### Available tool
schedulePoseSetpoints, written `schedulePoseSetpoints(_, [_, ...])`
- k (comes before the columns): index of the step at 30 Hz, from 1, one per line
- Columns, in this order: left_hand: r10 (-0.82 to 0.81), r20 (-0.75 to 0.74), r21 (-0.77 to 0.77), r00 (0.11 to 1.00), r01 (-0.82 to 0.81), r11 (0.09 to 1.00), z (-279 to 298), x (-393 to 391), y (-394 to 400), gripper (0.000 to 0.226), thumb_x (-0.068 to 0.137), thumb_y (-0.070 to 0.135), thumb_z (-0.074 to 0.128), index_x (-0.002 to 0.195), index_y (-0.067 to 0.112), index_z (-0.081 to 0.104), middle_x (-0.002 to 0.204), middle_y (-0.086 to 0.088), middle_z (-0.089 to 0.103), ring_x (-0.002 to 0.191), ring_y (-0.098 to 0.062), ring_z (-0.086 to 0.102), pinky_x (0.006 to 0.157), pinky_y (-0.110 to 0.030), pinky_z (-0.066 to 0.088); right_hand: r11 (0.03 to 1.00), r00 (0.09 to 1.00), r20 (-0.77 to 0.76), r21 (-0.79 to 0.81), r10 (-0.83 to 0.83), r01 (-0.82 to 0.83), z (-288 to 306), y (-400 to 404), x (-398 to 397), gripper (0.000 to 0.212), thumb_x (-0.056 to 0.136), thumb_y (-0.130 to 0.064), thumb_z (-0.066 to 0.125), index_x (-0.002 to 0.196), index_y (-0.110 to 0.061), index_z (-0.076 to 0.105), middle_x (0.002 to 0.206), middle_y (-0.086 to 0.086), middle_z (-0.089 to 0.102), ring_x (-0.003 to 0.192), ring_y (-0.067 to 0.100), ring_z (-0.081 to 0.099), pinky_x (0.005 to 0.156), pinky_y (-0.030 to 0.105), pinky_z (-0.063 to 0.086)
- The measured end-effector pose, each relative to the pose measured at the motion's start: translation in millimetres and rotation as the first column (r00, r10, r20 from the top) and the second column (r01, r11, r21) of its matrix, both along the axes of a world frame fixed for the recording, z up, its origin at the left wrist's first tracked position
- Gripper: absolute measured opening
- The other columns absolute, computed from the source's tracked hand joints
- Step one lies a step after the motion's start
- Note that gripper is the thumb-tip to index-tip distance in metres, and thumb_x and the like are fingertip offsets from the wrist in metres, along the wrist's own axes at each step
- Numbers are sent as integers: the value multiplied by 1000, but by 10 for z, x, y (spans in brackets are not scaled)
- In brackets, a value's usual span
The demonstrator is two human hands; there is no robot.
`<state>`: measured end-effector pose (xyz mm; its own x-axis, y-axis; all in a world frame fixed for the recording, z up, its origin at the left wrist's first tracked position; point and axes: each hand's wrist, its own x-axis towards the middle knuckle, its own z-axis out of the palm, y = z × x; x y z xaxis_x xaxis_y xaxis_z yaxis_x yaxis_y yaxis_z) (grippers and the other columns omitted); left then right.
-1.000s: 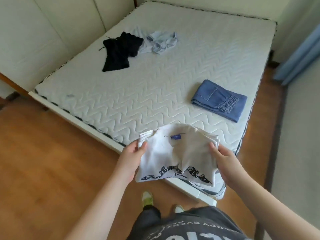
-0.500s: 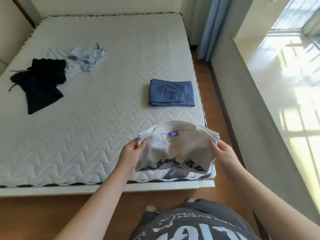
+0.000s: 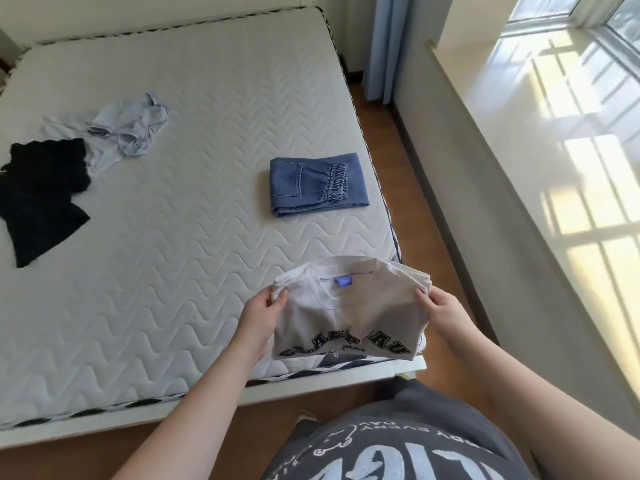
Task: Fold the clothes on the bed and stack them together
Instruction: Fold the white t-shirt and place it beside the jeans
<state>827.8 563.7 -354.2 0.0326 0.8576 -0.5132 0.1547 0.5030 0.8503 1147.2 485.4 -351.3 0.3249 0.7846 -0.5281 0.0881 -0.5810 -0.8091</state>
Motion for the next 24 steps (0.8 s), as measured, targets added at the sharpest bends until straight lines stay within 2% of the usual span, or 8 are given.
schedulePoseSetpoints(3, [8, -71, -27, 997, -10, 1000, -90, 122, 45, 14, 99, 23, 59, 102, 26, 72, 102, 0, 75, 104, -25, 66, 93, -42, 47, 998, 998, -30, -25, 54, -54, -146, 154, 145, 27, 100, -35, 52, 97, -17, 72, 84, 1, 71, 78, 11, 60, 72, 27, 49])
schedulePoseSetpoints(5, [24, -150, -15, 988, -26, 1000, -130, 210, 79, 13, 98, 24, 59, 98, 30, 71, 97, 2, 75, 96, -21, 65, 86, -37, 47, 993, 993, -48, -47, 110, -113, -232, 284, 242, 35, 100, -34, 52, 105, -2, 66, 85, 20, 65, 79, 17, 54, 75, 36, 47])
schedulePoseSetpoints(7, [41, -247, 3, 968, -41, 999, -167, 271, 123, 15, 98, 26, 59, 92, 35, 69, 91, 3, 75, 89, -18, 65, 79, -32, 47, 983, 984, -57, -65, 167, -170, -304, 431, 329, 34, 100, -32, 52, 105, 0, 64, 100, 32, 61, 80, 19, 52, 84, 50, 51])
schedulePoseSetpoints(10, [47, -321, -4, 946, -51, 999, -277, 305, 233, 17, 98, 26, 60, 89, 38, 68, 86, 8, 74, 85, -14, 65, 72, -26, 45, 969, 972, -45, -81, 229, -232, -403, 650, 421, 23, 100, -30, 53, 101, -16, 71, 105, 18, 69, 89, 23, 64, 95, 51, 48])
schedulePoseSetpoints(12, [21, -333, -21, 943, -30, 999, -377, 294, 362, 15, 98, 25, 60, 93, 36, 67, 90, 10, 74, 90, -14, 66, 77, -26, 47, 963, 967, -32, -86, 255, -256, -481, 813, 459, 20, 100, -28, 53, 103, -22, 72, 103, 6, 73, 100, 23, 66, 96, 46, 50])
schedulePoseSetpoints(17, [-50, -379, -43, 924, 37, 998, -784, 162, 903, 15, 100, 24, 56, 111, 23, 66, 106, 3, 72, 102, -18, 65, 87, -32, 48, 972, 975, 18, -78, 223, -221, -781, 1291, 470, 20, 100, -24, 52, 101, -31, 71, 94, -16, 74, 90, 3, 66, 75, 23, 50])
schedulePoseSetpoints(21, [-64, -434, -40, 898, 52, 998, -1211, 128, 1420, 14, 100, 22, 54, 109, 19, 64, 105, -2, 69, 99, -20, 62, 79, -28, 41, 979, 981, 57, -93, 188, -182, -1163, 1709, 513, 18, 100, -20, 52, 105, -20, 70, 101, 2, 74, 95, 18, 67, 87, 40, 53])
schedulePoseSetpoints(24, [-73, -446, -33, 892, 65, 997, -1507, 148, 1774, 18, 99, 23, 55, 111, 16, 66, 103, -2, 69, 95, -20, 62, 78, -28, 42, 979, 974, 116, -78, 194, -186, -1419, 2028, 569, 18, 100, -17, 53, 100, -18, 71, 99, 7, 73, 87, 16, 62, 86, 39, 51])
